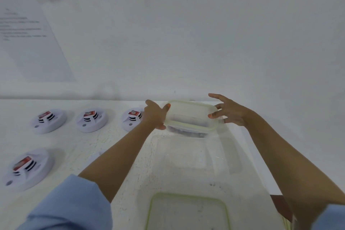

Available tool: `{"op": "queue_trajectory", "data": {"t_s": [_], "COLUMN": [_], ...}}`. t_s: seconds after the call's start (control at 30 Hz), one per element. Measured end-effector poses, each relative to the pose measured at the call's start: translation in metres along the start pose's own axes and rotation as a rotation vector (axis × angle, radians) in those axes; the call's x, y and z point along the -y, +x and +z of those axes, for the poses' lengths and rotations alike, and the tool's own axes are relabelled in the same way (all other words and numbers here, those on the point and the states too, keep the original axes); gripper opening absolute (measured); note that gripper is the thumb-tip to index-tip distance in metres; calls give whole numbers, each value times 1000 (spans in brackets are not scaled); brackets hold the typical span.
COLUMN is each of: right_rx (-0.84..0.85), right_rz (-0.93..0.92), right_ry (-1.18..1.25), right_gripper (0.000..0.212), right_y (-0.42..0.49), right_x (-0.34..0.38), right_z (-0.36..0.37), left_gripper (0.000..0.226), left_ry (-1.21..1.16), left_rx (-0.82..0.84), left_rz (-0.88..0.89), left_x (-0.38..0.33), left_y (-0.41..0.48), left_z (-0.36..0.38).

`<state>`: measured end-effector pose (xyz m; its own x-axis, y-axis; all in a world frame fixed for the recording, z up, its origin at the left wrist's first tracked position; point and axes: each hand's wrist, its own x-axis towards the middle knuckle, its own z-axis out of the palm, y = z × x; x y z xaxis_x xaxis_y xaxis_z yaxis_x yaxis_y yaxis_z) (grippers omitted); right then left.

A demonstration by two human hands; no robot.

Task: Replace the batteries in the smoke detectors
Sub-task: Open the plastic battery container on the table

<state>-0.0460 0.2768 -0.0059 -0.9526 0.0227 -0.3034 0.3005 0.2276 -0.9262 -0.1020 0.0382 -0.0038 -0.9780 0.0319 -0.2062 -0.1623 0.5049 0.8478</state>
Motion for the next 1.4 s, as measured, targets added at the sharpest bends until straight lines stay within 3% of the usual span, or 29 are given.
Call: {"op": "queue_trajectory", "data": {"t_s": [0.07, 0.17, 0.27, 0.37, 0.5, 0.63, 0.87, 1.4], "right_rx": [-12, -11, -5, -21, 1, 99, 129, -68], "right_rz": [2, 32, 56, 25, 29, 117, 143, 86], "right_ry": [20, -32, -45, 19, 24, 145, 305, 125], "right_gripper": [80, 80, 60, 38, 34, 41, 42, 48], "right_y": [0, 4, 9, 20, 36, 49, 58, 49], "right_x": [-3, -3, 0, 4, 6, 4, -3, 13], "right_z": [-1, -2, 5, 11, 10, 6, 7, 13], "left_gripper": [70, 89, 87, 60, 78, 81, 76, 73], "left_ry": [-218, -527, -547, -620, -686, -748, -684, -531], "left_rx": [90, 196, 210, 331, 329, 335, 344, 281], "left_rz": [-105, -82, -56, -173, -221, -278, -270, -151], "left_x": [-2, 1, 1, 1, 1, 4, 8, 8], "left_y": [3, 14, 12, 5, 12, 21, 28, 23], "left_z": [-2, -5, 6, 16, 17, 16, 17, 18]}}
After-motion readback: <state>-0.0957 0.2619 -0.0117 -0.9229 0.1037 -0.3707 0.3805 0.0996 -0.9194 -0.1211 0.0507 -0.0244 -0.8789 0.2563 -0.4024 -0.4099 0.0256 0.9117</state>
